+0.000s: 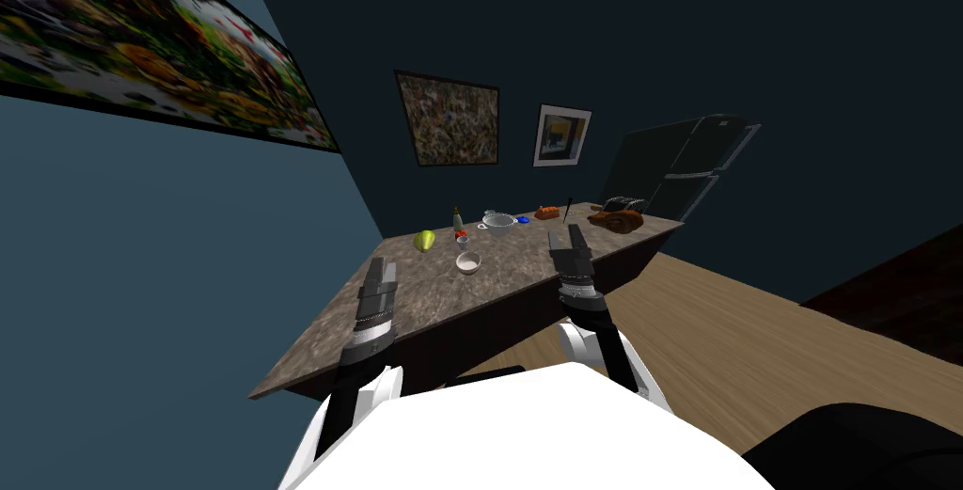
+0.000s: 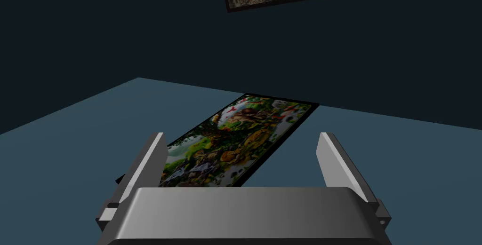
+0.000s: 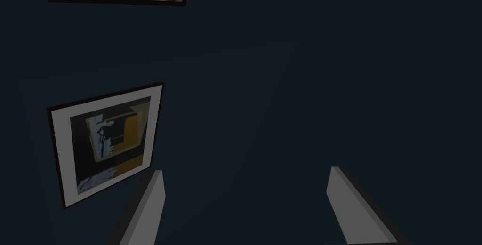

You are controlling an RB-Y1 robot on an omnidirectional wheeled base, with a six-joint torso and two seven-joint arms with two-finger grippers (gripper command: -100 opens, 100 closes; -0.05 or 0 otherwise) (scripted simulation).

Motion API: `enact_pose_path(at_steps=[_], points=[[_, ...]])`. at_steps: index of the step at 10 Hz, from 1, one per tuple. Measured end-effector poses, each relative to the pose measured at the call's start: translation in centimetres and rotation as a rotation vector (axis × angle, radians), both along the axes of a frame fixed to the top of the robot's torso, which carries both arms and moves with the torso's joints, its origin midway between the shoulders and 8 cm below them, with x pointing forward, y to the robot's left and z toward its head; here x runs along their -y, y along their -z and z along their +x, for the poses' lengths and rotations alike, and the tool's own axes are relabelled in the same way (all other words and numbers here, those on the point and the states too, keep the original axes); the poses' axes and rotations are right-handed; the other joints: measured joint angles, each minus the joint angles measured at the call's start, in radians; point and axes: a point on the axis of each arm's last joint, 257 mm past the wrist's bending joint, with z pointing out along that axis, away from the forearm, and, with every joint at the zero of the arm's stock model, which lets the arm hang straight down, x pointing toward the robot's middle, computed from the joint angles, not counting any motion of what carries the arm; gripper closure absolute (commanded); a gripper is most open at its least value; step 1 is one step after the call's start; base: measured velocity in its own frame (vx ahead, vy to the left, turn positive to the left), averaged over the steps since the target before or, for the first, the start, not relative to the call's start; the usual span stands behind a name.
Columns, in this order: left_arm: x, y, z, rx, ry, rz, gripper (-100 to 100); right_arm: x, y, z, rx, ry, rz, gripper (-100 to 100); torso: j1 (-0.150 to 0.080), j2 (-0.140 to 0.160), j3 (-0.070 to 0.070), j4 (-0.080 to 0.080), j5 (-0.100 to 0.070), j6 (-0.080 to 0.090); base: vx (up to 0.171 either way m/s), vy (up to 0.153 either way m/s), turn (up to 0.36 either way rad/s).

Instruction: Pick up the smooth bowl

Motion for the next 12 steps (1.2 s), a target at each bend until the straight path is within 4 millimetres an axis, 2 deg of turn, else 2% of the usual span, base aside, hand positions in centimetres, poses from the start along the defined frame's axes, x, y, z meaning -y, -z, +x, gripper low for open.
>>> enact_pose_path(at_steps=[4,12], points=[[0.5,1.9,2.3,-0.076,0.043,0.041,-100,0.0,0.0,0.0,0.0,0.0,0.0,0,-0.001,0.002,0.001,0.001,0.0,0.0,-0.036,-0.015,0.046],[-0.4,5.8,8.0,-0.246,0.069,0.045,-100,0.0,0.0,0.0,0.0,0.0,0.0,0,-0.002,0.002,0.001,0.0,0.0,0.0,-0.044,-0.021,0.054]])
